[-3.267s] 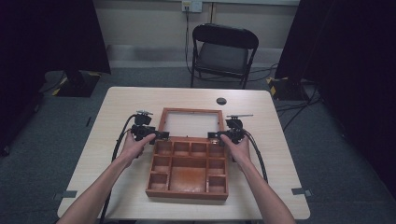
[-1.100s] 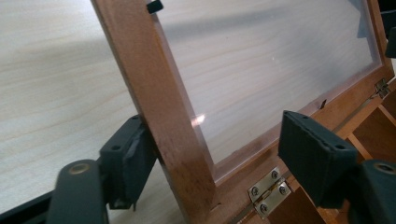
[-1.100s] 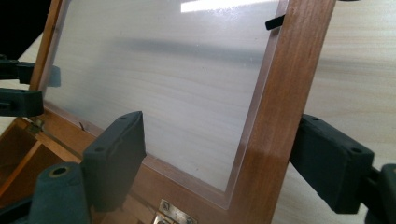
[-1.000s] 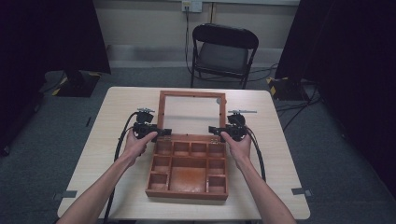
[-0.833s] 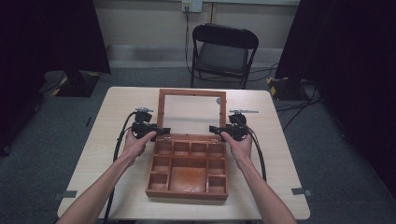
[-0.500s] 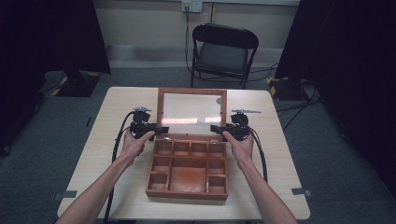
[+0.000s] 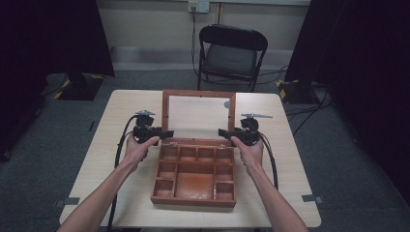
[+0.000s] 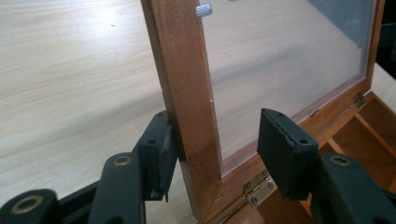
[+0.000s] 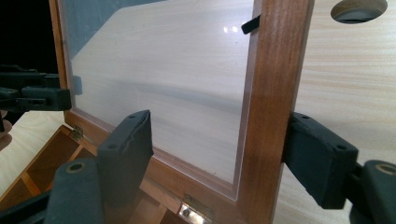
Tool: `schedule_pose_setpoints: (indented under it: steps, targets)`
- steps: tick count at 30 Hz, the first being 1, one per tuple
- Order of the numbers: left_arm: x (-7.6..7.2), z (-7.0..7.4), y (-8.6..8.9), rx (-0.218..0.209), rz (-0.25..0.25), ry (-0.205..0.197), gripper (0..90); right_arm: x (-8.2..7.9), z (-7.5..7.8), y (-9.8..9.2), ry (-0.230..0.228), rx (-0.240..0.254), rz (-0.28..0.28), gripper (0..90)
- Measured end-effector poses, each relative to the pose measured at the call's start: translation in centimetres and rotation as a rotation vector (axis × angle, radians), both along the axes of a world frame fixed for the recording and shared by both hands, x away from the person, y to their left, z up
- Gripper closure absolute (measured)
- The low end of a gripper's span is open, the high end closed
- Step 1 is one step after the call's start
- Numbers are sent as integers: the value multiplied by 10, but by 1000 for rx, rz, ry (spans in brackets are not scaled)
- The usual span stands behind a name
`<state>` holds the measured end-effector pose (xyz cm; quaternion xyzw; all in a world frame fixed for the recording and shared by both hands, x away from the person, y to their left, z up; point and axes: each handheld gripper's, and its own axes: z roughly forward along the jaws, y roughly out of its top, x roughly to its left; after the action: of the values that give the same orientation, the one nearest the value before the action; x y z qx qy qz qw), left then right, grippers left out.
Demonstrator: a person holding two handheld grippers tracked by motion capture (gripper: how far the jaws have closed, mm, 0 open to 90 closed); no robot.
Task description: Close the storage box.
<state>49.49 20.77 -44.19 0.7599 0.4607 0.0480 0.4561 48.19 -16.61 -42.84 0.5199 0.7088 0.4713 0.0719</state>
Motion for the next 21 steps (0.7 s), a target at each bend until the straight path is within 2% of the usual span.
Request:
schedule_pose_setpoints:
  steps: [5,12,21]
  targets:
    - [-2,5,4,-24,2,-26,519,-4,3,-3,-13,11,-5,337]
    - [-4,8,7,-42,-11,-33,537,-7,5,-7,-31,14,-4,421]
    - [-5,13,11,-91,-21,-53,524,-9,7,-13,-39,37,5,501]
